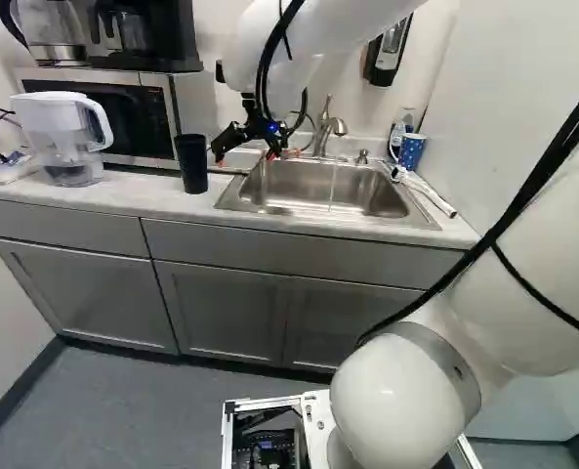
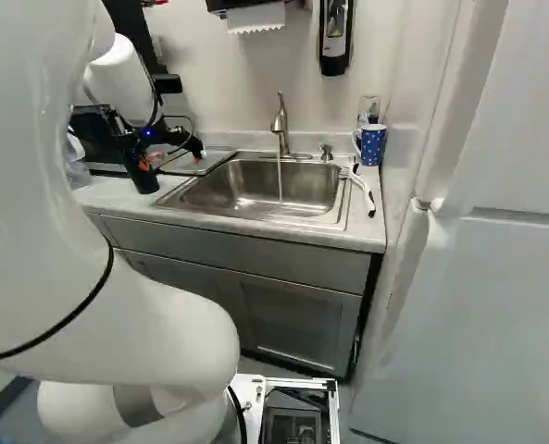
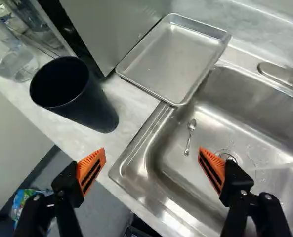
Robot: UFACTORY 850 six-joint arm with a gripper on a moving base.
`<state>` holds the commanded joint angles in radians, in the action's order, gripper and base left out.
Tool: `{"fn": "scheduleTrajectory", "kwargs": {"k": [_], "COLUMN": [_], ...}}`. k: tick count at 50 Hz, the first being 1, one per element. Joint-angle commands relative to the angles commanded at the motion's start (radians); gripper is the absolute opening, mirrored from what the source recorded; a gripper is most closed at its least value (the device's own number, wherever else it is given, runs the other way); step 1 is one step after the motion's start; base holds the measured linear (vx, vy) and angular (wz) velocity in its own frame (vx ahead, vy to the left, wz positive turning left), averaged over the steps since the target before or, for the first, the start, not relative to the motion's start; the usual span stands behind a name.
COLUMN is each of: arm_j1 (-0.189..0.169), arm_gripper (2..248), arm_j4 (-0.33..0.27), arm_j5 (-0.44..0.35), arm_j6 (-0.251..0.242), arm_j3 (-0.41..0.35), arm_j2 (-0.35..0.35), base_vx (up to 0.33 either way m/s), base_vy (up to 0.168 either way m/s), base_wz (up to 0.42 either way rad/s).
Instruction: Rinse the cup and place it in the tray
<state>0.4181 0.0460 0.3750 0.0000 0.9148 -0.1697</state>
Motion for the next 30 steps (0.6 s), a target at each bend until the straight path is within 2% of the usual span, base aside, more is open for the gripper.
{"fn": "scheduleTrajectory", "kwargs": {"k": [17, 30], "arm_j1": [0.064, 0.109], "arm_gripper": [247, 247], "arm_j4": [0.000, 0.000], "arm_j5": [-0.002, -0.035], "arm_j6": [0.000, 0.000], "arm_j3": [0.010, 0.035], "arm_j2": [0.011, 0.037], "base_vx": [0.000, 0.000], "base_vy": [0.000, 0.000], "base_wz": [0.000, 0.000]}}
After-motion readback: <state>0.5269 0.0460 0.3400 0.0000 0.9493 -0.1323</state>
